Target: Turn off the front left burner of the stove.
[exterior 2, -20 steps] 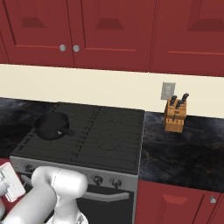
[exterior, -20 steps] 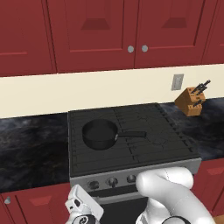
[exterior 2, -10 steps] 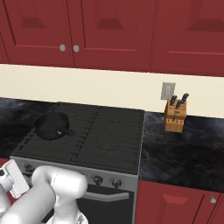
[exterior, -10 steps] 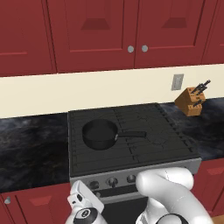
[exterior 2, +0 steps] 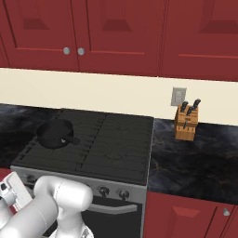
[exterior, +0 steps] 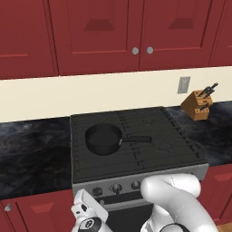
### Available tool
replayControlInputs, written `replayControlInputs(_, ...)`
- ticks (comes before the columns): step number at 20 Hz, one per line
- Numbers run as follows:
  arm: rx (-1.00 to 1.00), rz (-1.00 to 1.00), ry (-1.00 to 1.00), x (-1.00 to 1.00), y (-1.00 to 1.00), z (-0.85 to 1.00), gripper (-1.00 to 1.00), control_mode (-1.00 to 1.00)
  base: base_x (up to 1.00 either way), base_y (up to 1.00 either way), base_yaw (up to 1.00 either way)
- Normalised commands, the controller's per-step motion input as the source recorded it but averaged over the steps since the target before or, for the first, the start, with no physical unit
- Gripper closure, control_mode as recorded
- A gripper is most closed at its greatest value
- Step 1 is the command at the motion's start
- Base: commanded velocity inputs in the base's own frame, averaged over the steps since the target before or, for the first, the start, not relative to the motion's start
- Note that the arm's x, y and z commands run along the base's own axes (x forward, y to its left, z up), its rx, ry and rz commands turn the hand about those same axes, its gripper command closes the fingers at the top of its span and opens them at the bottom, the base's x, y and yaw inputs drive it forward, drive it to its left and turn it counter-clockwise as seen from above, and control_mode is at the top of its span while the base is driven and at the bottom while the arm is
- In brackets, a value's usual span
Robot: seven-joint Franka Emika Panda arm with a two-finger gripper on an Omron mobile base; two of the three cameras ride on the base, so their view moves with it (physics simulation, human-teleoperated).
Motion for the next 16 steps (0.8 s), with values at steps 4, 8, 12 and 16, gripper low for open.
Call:
replayControlInputs(4,0.0,0.04,-0.09,0.08,0.0,0.0,-1.0,-1.0,0.0,0.0,0.0)
replayControlInputs(8,0.0,0.04,-0.1,0.0,0.0,0.0,-1.0,-1.0,0.0,0.0,0.0)
replayControlInputs(12,0.0,0.03,-0.08,0.0,0.0,0.0,-1.0,-1.0,0.0,0.0,0.0)
replayControlInputs(16,0.01,0.02,-0.07,0.0,0.0,0.0,-1.0,-1.0,0.0,0.0,0.0)
